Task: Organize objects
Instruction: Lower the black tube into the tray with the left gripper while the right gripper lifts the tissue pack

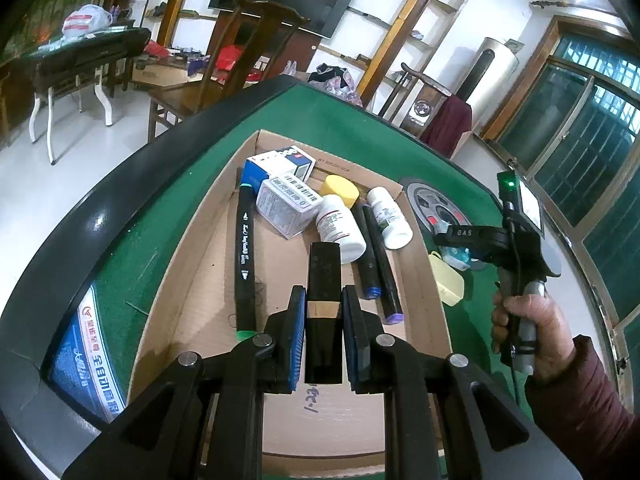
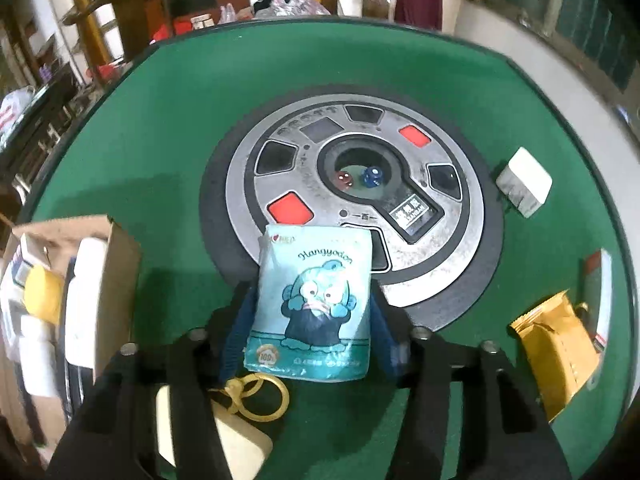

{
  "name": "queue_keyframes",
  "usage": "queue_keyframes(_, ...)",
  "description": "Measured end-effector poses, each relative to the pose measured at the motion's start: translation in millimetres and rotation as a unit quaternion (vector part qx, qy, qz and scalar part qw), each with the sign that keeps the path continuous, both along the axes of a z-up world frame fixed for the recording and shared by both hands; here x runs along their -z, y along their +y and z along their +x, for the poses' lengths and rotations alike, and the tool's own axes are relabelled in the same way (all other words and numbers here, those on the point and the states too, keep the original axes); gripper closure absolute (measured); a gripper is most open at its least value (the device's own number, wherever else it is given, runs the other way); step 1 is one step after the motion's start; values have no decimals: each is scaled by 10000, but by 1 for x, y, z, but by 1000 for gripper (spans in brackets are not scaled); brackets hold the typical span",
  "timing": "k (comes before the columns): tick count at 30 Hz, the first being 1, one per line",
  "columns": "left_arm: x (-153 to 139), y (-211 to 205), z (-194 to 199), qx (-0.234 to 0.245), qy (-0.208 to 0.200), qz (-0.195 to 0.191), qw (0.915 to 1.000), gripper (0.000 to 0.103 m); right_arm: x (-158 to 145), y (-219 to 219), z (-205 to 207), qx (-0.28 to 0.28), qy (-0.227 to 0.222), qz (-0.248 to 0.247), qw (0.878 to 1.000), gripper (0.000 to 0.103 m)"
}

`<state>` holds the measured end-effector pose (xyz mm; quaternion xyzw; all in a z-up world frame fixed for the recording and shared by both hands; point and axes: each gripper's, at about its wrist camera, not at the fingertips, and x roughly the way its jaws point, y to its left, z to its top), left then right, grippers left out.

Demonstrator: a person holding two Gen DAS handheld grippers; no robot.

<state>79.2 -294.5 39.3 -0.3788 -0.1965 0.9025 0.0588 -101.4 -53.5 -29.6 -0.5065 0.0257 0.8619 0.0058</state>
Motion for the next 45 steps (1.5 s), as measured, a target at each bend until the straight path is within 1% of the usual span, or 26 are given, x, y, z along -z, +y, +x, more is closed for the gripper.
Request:
queue_keyframes(1, 1, 0, 0, -3, -6, -6, 10000, 89, -1, 4, 0, 11, -12, -139, 9999, 61)
queue_keyframes(3, 1, -3, 0, -20, -15, 4, 10000, 89, -3, 18, 0, 36, -76, -575, 9983, 66)
queue_keyframes(6, 1, -4, 2, -62, -16, 4, 10000, 89, -8, 30, 5, 83, -17, -776, 9969, 67)
queue_keyframes(7, 0, -4, 2, -65, -16, -3, 10000, 89, -11, 33, 7, 82, 20, -911, 9958, 67)
queue_keyframes(11, -2, 0, 2, -60, -44, -110, 9999, 89, -31, 41, 25, 45, 236, -1358, 9904, 67)
queue_keyframes(13, -2, 4, 0, -54, -91, -184, 9998, 89, -45, 34, 38, -137, 370, -1495, 9880, 67)
queue_keyframes(16, 0, 9, -8, -49, -219, -356, 9991, 89, -70, 14, 58, -619, 539, -1662, 9827, 67)
queue_keyframes(19, 4, 15, -18, -20, -402, -489, 9980, 89, -78, -13, 79, -1127, 552, -1726, 9770, 67)
queue_keyframes(20, 6, 17, -22, 11, -468, -539, 9974, 89, -77, -29, 87, -1351, 494, -1728, 9744, 67)
queue_keyframes(24, 13, 24, -36, 30, -657, -852, 9942, 89, -62, -65, 107, -1855, 219, -1788, 9660, 67)
queue_keyframes(27, 18, 23, -44, -52, -824, -1058, 9910, 89, -50, -84, 113, -2050, 55, -1839, 9613, 66)
queue_keyframes(31, 25, 20, -50, -139, -966, -1200, 9880, 89, -40, -104, 118, -2227, -73, -1841, 9573, 66)
queue_keyframes(35, 29, 14, -50, -268, -951, -1160, 9883, 88, -28, -120, 119, -2332, -218, -1791, 9556, 66)
queue_keyframes(37, 30, 12, -48, -268, -927, -1073, 9895, 88, -25, -123, 117, -2309, -263, -1854, 9548, 65)
queue_keyframes(40, 27, 5, -43, -303, -902, -924, 9912, 82, -24, -125, 114, -2300, -277, -1816, 9557, 65)
queue_keyframes(41, 24, 0, -40, -340, -865, -811, 9924, 78, -23, -127, 114, -2311, -273, -1768, 9563, 65)
queue_keyframes(42, 20, -4, -37, -386, -812, -705, 9934, 74, -22, -128, 114, -2316, -276, -1742, 9567, 66)
queue_keyframes(45, 6, -17, -26, -507, -586, -498, 9957, 68, -18, -132, 115, -2354, -321, -1699, 9564, 66)
